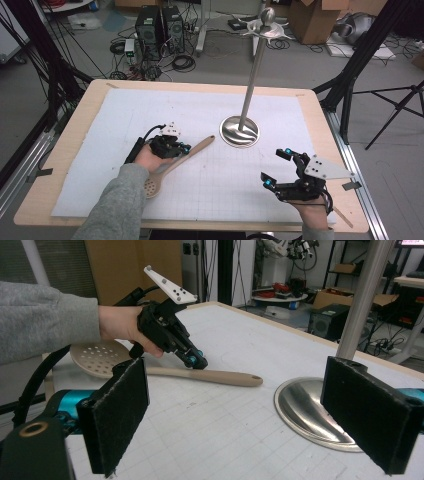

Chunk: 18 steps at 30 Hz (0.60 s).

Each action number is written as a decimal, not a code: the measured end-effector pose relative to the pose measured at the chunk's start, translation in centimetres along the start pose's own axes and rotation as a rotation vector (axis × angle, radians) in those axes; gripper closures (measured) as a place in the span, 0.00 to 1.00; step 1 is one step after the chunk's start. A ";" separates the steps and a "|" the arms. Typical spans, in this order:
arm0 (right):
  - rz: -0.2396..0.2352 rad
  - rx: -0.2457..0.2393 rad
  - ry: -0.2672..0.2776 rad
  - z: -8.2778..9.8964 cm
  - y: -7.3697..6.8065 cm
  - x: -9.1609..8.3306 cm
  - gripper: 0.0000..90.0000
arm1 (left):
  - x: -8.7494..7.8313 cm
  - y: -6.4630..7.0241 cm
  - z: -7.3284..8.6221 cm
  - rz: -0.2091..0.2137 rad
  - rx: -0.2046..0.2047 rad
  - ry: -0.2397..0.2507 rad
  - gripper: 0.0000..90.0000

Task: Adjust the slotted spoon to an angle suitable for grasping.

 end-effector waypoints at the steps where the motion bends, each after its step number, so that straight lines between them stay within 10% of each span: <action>1: 0.001 0.000 0.001 0.0 0.0 0.0 0.12 | 0.0 0.1 -0.1 0.009 0.000 0.008 0.99; 18: -0.001 -0.010 -0.005 0.0 -0.1 0.2 0.12 | 0.4 0.4 -0.3 0.043 0.012 0.007 1.00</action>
Point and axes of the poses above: each handheld gripper's, and its own axes: x roughly forward along the jaws, z roughly out of its underside, y roughly to its right, the point moved 9 cm from there along x, roughly forward along the jaws, and after that the axes turned 10 degrees about -y, right-handed, at the moved point
